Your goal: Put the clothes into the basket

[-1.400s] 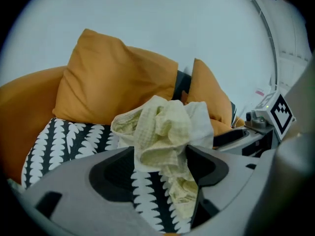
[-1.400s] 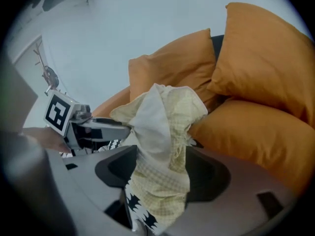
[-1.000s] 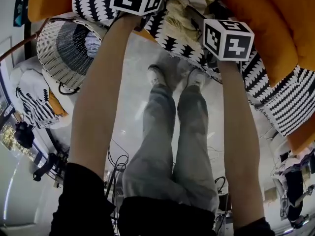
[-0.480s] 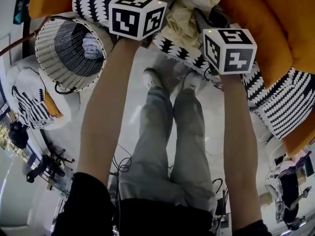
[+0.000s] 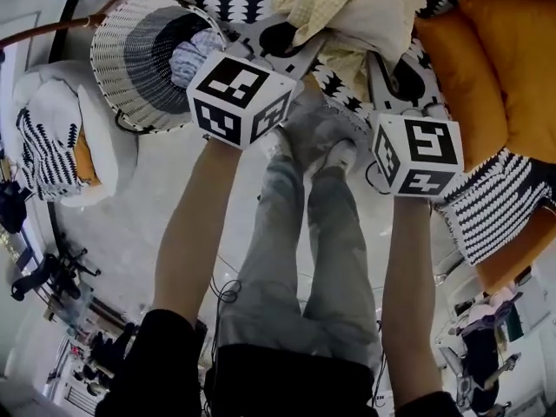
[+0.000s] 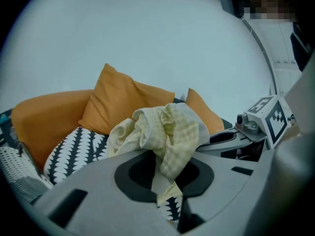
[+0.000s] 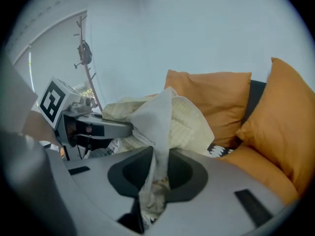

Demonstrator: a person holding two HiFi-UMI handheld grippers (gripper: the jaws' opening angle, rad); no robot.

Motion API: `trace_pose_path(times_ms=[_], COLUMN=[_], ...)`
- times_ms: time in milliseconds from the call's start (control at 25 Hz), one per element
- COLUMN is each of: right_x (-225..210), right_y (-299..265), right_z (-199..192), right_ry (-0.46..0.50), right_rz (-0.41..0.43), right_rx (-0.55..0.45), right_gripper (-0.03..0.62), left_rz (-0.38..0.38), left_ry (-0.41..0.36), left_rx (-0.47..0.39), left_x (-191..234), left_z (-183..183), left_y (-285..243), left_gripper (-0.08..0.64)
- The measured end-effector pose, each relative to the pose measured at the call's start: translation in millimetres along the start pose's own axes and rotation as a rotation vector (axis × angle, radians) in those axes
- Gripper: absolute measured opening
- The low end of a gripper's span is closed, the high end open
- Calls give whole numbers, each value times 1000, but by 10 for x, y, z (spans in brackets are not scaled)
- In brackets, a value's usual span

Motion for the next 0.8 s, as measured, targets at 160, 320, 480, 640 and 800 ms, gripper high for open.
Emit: trace_pose_path(times_ms=[160,320,480,640,800], right_x=[648,1306,1993,2648,3202], right_y=[40,-18,-107,-268,-464], right_z=[320,639,886,1065,1097], right_ry=[63,154,218,274,342], right_rz=[46,131,227,324,401], right_rx=[-44,-90,-111,-113,-92], right_gripper=[71,69,69,71,71], left_rz=[76,181,311,429,517], left_ry=[4,23,49,85,162], left_rx=[-37,-99,-137,-152,-157], left_x=[228,499,764,1043,1306], left_z=[-20,-73,-154,-306,-581], left_y=[701,1423,2145,2767,3206], left_gripper=[63,63,63,63,63])
Point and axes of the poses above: the fingertips, and each gripper's own axes: y backward along the fingers, x to its left, z out of its top, the point moved 3 cm from there along y, backward along the fingers, and after that the axes turned 7 degrees about x, right-handed, at the moved point
